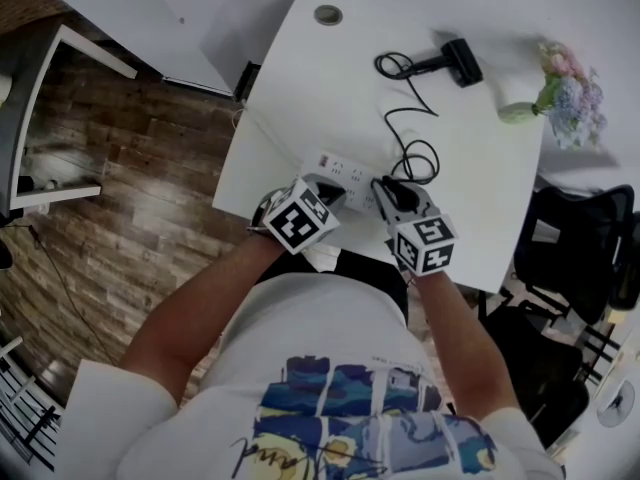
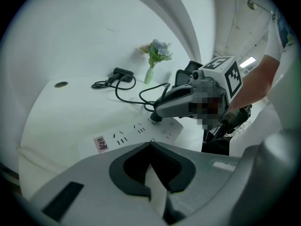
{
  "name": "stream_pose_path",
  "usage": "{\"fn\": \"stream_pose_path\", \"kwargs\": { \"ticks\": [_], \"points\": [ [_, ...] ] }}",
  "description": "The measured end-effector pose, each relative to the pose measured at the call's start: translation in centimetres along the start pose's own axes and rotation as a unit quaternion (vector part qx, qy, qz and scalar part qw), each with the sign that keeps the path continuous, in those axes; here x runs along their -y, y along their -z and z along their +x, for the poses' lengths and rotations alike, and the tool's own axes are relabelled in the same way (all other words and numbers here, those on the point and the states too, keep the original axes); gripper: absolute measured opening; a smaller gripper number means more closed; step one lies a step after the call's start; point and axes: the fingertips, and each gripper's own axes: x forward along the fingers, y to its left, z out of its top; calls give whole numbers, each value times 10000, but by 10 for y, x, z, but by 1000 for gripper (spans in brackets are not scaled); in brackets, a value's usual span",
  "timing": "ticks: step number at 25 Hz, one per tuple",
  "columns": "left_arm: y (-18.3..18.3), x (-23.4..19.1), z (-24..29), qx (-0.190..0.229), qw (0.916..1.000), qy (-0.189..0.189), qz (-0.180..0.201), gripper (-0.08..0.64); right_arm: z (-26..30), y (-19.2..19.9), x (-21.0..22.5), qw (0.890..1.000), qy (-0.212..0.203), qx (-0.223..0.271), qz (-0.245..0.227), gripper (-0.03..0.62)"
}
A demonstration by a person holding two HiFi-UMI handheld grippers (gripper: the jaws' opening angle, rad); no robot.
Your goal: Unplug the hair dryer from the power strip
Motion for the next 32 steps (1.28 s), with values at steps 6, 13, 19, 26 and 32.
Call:
{"fn": "stream_pose_path", "kwargs": {
  "ticks": [6,13,19,26,32],
  "points": [
    [0,0,-2,59,10000,-26,-31,0,-3,0,-4,9999,101,-5,-123,63],
    [0,1,-2,95,9999,-72,-66,0,-5,-1,-5,9998,170,13,-141,58],
    [0,0,-2,65,9999,-24,-152,0,-7,-1,-6,9995,249,-21,-174,55],
    [0,0,-1,78,9999,-25,-120,0,-15,-13,-6,9992,310,177,-187,57],
    [1,1,-2,99,9999,-54,-108,0,-26,-39,-2,9988,283,359,-174,58]
  ]
}}
